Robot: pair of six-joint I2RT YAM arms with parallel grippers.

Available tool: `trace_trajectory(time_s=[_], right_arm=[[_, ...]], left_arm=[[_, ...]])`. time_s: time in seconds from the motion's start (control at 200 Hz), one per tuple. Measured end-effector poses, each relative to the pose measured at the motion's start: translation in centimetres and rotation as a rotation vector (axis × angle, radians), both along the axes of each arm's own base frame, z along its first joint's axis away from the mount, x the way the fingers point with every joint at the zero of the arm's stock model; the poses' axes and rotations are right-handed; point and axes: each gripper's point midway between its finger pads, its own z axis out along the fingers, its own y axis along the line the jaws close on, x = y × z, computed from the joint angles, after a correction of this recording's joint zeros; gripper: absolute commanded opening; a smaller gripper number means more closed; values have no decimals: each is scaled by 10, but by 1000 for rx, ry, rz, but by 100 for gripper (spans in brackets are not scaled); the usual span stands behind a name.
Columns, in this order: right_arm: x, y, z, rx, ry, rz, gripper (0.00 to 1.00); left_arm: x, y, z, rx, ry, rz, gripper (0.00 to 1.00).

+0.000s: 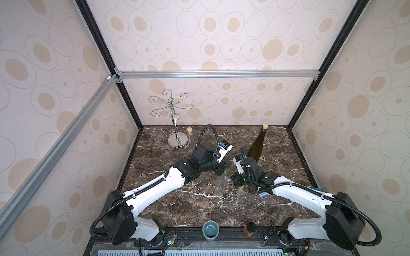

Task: Remove the label from the bottle
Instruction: Tear open the label from the bottle.

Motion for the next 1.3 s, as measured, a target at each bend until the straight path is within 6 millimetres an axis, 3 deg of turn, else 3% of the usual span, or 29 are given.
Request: trace_trajectory(time_s=[1.301], right_arm=[[1, -13, -20, -2, 70, -4, 0]], left_arm=[[-11, -11, 1, -2, 0, -61, 12]])
